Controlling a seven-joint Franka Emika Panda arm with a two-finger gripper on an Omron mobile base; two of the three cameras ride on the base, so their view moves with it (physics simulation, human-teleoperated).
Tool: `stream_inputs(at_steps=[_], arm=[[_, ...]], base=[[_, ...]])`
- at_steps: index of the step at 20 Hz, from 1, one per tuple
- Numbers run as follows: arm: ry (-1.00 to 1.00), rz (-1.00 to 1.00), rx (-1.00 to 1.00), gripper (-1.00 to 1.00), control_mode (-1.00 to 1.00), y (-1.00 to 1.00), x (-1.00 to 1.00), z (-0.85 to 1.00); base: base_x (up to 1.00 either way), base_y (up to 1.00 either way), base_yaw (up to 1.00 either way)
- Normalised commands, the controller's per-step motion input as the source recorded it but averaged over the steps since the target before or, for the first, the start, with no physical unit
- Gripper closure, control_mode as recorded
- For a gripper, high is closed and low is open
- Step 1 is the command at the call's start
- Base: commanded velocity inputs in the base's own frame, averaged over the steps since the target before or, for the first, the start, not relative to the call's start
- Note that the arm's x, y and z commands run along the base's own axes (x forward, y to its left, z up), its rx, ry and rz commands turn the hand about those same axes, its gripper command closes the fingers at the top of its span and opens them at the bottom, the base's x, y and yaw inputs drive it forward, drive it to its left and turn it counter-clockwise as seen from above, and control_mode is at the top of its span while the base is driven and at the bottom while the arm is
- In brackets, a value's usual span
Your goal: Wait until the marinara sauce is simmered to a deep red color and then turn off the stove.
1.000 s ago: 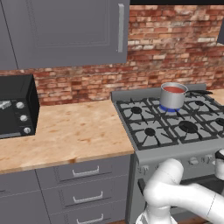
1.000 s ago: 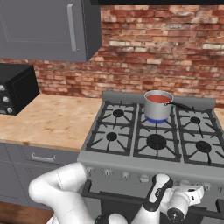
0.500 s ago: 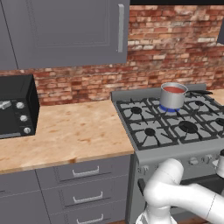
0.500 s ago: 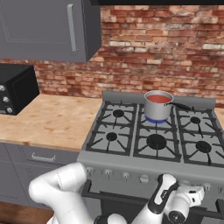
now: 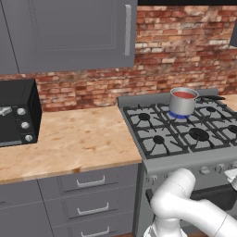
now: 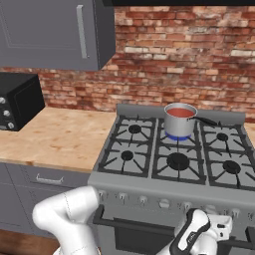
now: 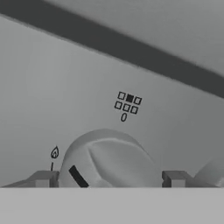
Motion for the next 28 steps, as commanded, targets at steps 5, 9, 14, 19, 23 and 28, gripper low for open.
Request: stream_inputs(at_steps=[5, 9, 14, 19, 23, 28], arm=[[-0.17, -0.11, 0.52, 1.0, -1.0, -0.06, 0.0, -0.21], [-0.18, -0.1, 0.51, 1.0, -1.0, -0.1, -0.01, -0.2], [-0.17, -0.1, 0.49, 1.0, -1.0, -0.03, -0.01, -0.15], [-0.17, -0.1, 0.48, 1.0, -1.0, 0.0, -0.01, -0.18], [-0.15, -0.12, 0.49, 1.0, -1.0, 0.0, -0.01, -0.15], [-0.16, -0.12, 0.47, 1.0, -1.0, 0.0, -0.01, -0.16]], base=[[0.0, 0.0, 0.0], [0.0, 0.0, 0.0], [0.0, 0.0, 0.0], [0.0, 0.0, 0.0], [0.0, 0.0, 0.0], [0.0, 0.0, 0.0]])
